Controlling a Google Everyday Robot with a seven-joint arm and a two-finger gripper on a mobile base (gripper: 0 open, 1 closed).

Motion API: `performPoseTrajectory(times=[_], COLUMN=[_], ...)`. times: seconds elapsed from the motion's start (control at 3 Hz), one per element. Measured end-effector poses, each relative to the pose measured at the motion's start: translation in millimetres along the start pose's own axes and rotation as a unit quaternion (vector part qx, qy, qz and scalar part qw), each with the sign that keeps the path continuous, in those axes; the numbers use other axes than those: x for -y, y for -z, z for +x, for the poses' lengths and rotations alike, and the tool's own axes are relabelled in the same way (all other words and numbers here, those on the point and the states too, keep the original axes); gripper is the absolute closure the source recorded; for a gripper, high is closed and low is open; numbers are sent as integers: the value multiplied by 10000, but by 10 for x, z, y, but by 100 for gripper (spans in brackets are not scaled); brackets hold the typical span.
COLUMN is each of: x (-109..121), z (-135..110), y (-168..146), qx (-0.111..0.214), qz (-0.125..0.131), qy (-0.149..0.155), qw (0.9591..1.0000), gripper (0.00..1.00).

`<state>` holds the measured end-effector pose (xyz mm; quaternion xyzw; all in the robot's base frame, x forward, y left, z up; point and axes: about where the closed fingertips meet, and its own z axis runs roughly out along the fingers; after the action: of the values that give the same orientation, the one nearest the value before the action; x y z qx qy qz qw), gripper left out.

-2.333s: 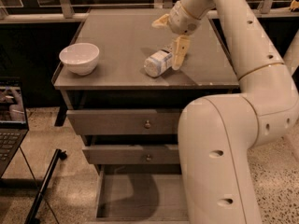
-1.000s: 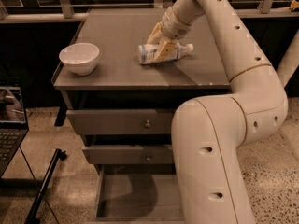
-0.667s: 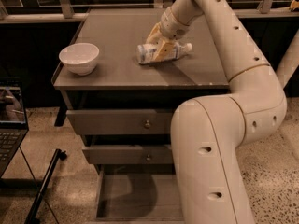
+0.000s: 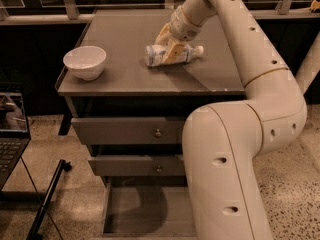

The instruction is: Place blue plastic bottle into bottom drawer

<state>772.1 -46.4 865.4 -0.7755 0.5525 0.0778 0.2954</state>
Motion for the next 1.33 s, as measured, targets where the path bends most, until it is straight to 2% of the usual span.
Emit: performPoseTrajectory(times=[0.33,0.67,1.0,1.33], x=[-119,-378,-659,-918], z=[-143,-412,-672,-881], y=[212,496,845,1197], qx=[243,701,1135,1505], qz=[-57,-199,-61,454], qy=[5,-11,-139,-94], qw=[9997,9973,9934,9875], gripper=[100,100,100,100])
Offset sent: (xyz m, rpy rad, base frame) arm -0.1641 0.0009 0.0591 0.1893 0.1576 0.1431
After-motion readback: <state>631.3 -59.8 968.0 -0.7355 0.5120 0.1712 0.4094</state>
